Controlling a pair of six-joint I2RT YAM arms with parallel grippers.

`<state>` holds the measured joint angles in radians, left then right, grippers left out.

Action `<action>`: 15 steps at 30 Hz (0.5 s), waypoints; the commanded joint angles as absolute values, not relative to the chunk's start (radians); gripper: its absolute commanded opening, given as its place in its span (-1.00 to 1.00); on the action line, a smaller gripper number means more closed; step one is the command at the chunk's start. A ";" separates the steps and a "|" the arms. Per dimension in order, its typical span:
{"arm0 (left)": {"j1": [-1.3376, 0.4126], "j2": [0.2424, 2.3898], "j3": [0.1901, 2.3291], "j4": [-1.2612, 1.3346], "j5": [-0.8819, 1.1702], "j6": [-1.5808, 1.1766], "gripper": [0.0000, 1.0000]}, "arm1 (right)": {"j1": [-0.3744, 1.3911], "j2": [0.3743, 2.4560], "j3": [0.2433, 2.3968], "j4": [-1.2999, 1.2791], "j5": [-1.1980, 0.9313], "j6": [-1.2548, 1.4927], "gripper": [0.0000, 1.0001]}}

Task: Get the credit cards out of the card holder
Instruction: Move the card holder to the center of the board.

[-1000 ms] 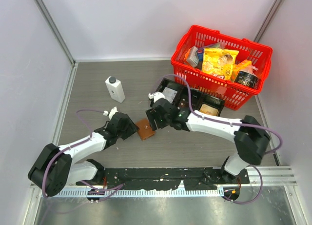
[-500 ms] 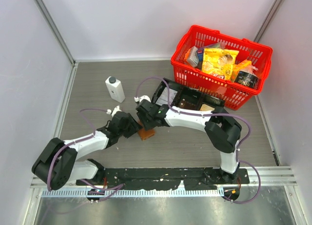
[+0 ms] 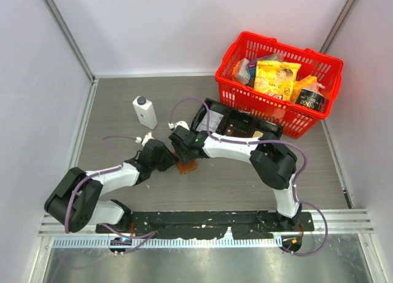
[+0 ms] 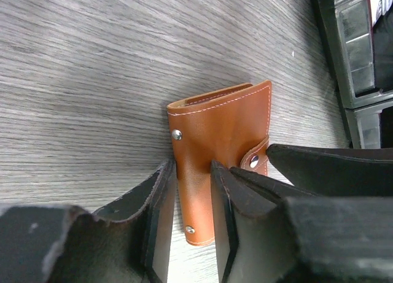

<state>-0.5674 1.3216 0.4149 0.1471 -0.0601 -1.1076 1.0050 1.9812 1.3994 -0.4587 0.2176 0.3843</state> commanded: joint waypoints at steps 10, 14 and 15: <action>-0.577 1.405 0.405 0.003 -0.083 -1.092 -0.56 | 1.012 2.028 1.430 -0.522 0.298 0.414 -0.60; -0.577 1.419 0.408 -0.040 -0.094 -1.092 -0.58 | 1.011 2.005 1.424 -0.532 0.316 0.413 -0.91; -0.575 1.423 0.408 -0.041 -0.095 -1.094 -0.59 | 1.009 1.999 1.420 -0.531 0.318 0.413 -0.98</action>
